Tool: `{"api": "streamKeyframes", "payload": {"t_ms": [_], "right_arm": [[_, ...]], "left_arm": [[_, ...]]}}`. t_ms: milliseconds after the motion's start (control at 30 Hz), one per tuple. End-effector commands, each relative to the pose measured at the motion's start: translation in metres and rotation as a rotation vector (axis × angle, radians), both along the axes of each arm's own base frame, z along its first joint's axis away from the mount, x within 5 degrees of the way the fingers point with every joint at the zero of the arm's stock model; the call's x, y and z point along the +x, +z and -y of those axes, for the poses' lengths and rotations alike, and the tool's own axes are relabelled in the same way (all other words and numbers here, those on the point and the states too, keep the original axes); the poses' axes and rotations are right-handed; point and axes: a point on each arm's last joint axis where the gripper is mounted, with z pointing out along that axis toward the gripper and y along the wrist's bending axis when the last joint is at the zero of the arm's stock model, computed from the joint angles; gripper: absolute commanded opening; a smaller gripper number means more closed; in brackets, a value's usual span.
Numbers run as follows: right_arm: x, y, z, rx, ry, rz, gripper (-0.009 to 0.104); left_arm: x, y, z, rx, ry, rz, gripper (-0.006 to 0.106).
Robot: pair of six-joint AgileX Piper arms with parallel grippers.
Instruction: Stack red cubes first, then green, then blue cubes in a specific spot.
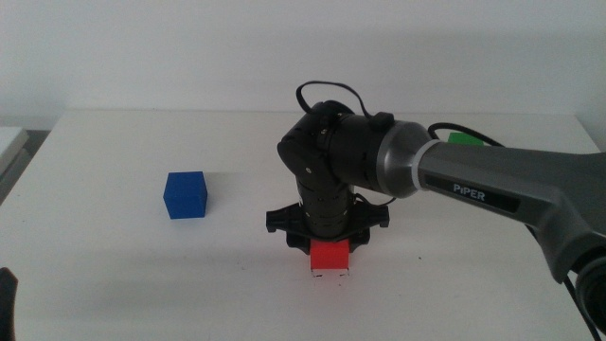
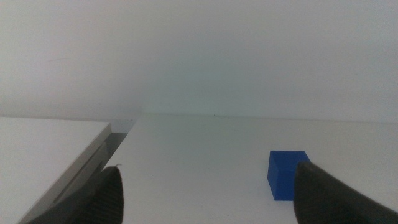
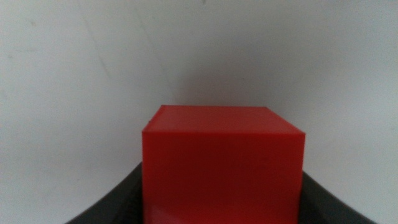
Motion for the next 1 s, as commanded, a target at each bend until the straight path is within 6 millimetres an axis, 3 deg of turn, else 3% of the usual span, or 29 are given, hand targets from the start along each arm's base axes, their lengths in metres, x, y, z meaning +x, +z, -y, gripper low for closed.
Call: {"api": "streamKeyframes", "payload": {"t_ms": [0,567,600,800,867,967], "right_arm": [[0.003,-0.003,0.004,-0.017,-0.015,0.004,-0.003],[0.003,-0.009,0.004,-0.011,-0.052,-0.006,-0.001],[0.003,-0.009,0.004,-0.009,-0.050,-0.008,0.054],[0.003,-0.007,0.005,-0.028,-0.014,-0.016,0.077],[0.001,0.008,0.008,-0.050,0.031,-0.021,0.077],[0.001,0.045,0.021,-0.058,0.075,0.023,0.077]], "left_arm": [[0.000,0.002,0.000,-0.006,0.000,0.020,0.094],[0.000,0.002,0.000,-0.006,0.000,0.020,0.094],[0.000,0.002,0.000,-0.006,0.000,0.020,0.094],[0.000,0.002,0.000,-0.006,0.000,0.020,0.094],[0.000,0.002,0.000,-0.006,0.000,0.020,0.094],[0.000,0.002,0.000,-0.006,0.000,0.020,0.094]]}}
